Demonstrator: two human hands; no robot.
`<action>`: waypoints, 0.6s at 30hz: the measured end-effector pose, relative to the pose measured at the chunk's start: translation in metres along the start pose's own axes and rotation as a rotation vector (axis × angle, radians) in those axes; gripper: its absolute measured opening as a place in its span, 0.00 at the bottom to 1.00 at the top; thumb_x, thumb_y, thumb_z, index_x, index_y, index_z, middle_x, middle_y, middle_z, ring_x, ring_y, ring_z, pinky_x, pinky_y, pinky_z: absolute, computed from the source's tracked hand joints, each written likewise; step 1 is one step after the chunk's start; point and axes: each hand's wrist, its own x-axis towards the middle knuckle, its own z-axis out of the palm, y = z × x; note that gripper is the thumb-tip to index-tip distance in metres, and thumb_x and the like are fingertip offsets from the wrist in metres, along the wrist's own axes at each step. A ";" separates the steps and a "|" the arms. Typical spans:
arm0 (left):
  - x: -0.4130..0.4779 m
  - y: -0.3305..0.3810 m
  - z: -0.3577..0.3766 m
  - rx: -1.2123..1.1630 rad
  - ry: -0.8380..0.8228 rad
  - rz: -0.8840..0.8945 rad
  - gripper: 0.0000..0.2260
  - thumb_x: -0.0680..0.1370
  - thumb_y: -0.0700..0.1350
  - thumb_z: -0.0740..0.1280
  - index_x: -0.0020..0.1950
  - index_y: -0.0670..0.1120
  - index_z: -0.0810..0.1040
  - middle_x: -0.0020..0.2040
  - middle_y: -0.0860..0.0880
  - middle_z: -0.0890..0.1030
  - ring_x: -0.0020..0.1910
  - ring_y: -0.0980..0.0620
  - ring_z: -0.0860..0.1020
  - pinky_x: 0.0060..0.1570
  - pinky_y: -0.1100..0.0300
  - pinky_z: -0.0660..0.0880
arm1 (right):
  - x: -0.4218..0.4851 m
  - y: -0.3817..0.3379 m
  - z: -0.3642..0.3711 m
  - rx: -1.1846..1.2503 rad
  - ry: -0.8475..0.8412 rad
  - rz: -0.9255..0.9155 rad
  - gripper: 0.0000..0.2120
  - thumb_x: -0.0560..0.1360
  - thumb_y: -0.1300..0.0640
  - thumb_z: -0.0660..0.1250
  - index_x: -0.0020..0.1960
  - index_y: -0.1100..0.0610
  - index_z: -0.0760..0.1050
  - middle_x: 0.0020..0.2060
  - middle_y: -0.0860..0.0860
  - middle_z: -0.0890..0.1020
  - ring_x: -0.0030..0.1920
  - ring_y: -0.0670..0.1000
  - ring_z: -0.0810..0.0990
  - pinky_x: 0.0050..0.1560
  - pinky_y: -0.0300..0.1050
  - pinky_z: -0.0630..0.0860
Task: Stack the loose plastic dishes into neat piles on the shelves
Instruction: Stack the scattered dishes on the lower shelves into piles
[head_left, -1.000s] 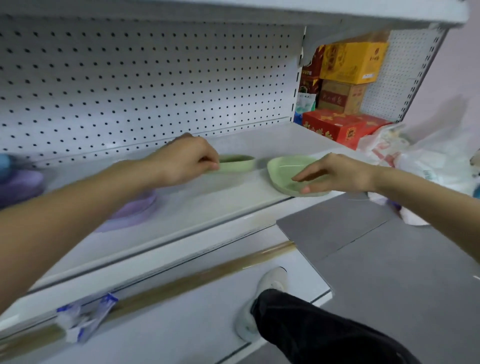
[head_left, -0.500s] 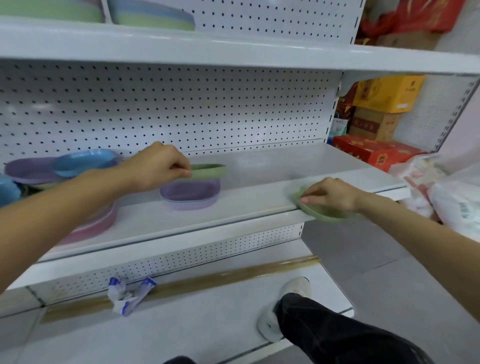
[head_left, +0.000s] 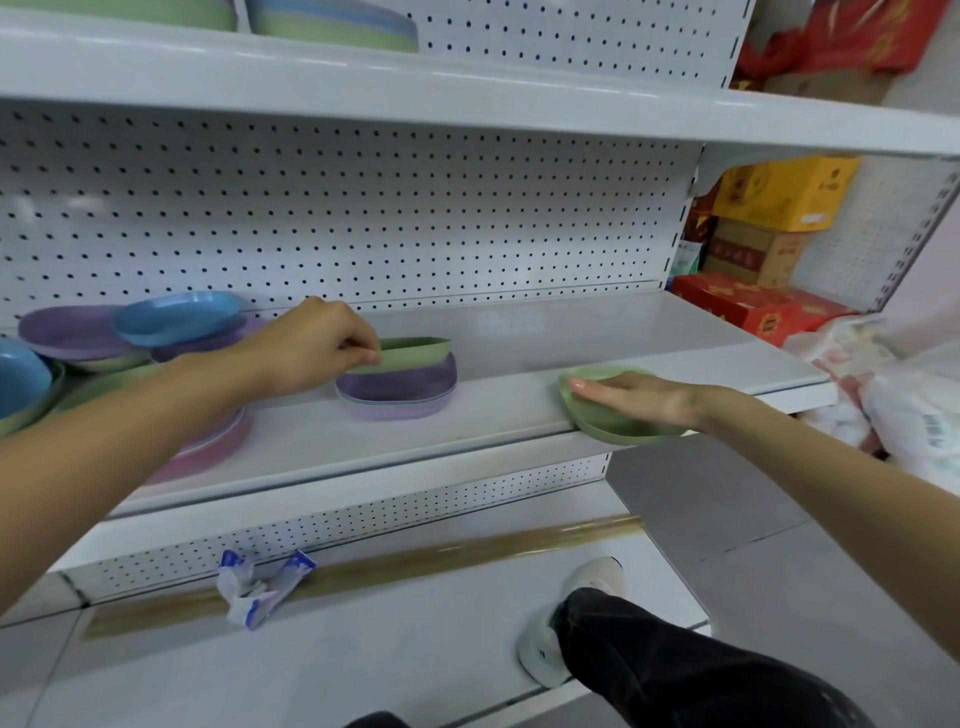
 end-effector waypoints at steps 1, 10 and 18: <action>0.002 -0.001 0.002 -0.001 -0.001 0.000 0.08 0.77 0.42 0.66 0.38 0.47 0.81 0.29 0.57 0.74 0.32 0.60 0.70 0.40 0.60 0.67 | 0.000 -0.005 0.002 -0.027 -0.024 -0.013 0.34 0.73 0.30 0.49 0.73 0.47 0.62 0.72 0.47 0.66 0.72 0.51 0.63 0.73 0.49 0.54; 0.001 -0.009 0.017 -0.044 -0.024 -0.025 0.07 0.77 0.41 0.66 0.43 0.42 0.82 0.36 0.50 0.79 0.37 0.52 0.73 0.39 0.62 0.65 | 0.020 -0.049 0.016 0.056 -0.085 -0.160 0.35 0.71 0.28 0.50 0.73 0.44 0.61 0.73 0.43 0.62 0.73 0.48 0.61 0.73 0.48 0.52; 0.004 -0.012 0.037 0.014 -0.172 -0.082 0.14 0.79 0.52 0.60 0.39 0.47 0.75 0.35 0.49 0.76 0.41 0.47 0.73 0.45 0.54 0.72 | 0.003 -0.033 -0.004 -0.253 -0.129 -0.307 0.28 0.70 0.38 0.67 0.67 0.46 0.71 0.66 0.39 0.71 0.68 0.41 0.66 0.70 0.38 0.59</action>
